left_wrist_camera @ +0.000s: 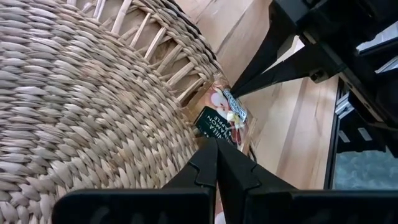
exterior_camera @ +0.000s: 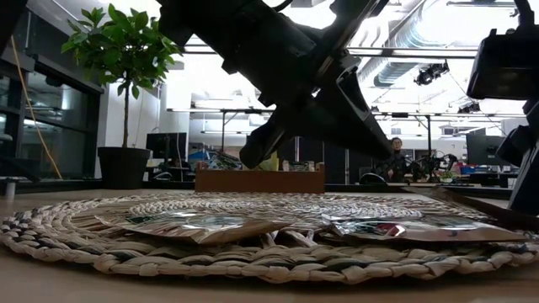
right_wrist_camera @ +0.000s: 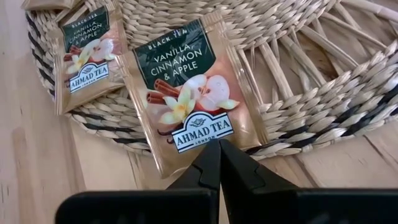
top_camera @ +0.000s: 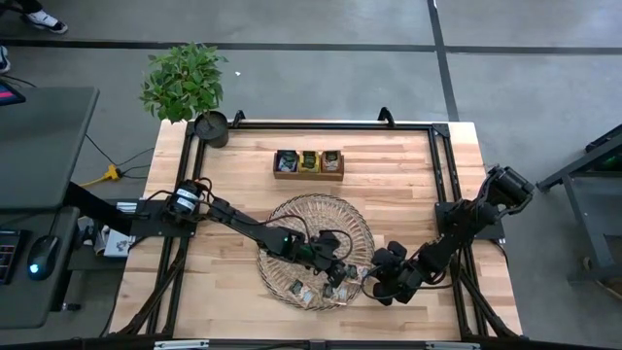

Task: Pick & Place Tea
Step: Put the brown tea bag in the right section of the wooden organizer

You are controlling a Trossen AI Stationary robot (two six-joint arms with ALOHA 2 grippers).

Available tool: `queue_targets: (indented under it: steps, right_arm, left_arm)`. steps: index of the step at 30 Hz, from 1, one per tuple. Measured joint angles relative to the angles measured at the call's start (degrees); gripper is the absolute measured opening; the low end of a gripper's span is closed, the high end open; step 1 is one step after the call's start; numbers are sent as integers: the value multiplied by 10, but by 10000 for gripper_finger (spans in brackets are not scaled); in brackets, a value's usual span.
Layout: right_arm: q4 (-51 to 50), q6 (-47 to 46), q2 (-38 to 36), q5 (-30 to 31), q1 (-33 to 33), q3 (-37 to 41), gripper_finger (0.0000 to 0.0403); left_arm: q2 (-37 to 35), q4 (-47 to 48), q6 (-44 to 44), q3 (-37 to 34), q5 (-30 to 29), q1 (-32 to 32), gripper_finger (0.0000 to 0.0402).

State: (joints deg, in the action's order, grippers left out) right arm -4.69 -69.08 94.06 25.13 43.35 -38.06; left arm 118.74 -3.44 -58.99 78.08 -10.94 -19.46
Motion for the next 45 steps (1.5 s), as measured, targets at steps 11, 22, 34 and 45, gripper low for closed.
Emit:
queue_targets:
  steps: [11,22,34,45]
  right_arm:
    - [-2,0,0,-2,-6,0,0]
    - [2,3,0,8,-9,1,0]
    - [21,28,1,8,-32,1,0]
    - [26,46,1,-10,-53,1,0]
  left_arm:
    - [14,-41,-70,0,67,18,61]
    - [33,-55,-176,1,90,30,153]
    - [33,-39,-195,0,89,30,154]
    - [33,5,-208,0,73,30,154]
